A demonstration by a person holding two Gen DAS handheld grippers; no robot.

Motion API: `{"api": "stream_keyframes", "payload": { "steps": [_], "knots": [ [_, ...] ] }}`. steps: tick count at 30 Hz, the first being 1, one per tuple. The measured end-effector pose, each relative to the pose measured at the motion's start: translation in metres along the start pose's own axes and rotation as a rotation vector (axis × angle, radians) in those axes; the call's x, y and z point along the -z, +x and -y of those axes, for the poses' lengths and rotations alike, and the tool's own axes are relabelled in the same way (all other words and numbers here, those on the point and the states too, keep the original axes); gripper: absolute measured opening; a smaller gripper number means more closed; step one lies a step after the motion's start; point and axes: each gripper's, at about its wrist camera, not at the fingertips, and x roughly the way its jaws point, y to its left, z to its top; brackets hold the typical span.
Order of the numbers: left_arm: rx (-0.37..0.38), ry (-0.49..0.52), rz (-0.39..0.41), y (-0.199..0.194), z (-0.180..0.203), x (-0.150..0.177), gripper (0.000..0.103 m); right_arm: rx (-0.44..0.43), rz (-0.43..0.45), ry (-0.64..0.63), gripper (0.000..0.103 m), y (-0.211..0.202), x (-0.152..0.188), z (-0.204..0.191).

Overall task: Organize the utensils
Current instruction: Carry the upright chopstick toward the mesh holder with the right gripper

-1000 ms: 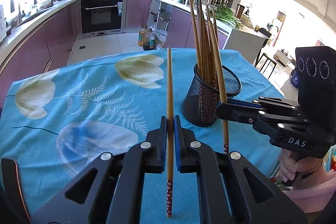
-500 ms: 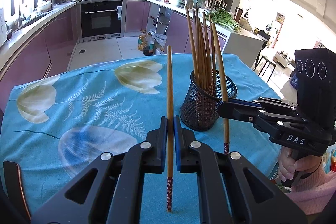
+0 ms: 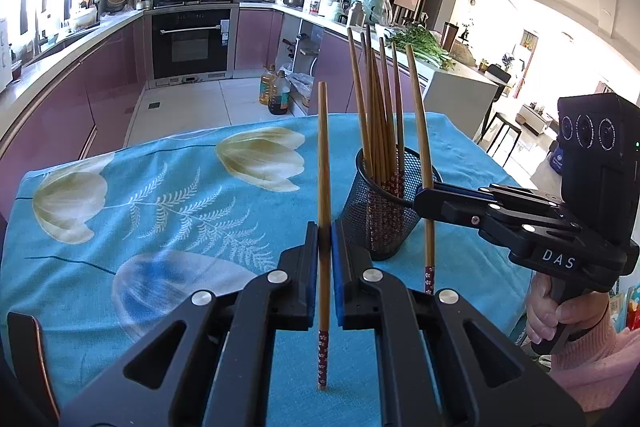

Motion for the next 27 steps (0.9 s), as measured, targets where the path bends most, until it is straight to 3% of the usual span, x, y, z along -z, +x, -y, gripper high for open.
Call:
{"api": "stream_keyframes", "payload": {
  "steps": [27],
  "knots": [
    [0.006,0.013,0.044,-0.011,0.005,-0.013,0.007,0.015,0.028,-0.014,0.006,-0.006,-0.012,0.001]
  ]
}}
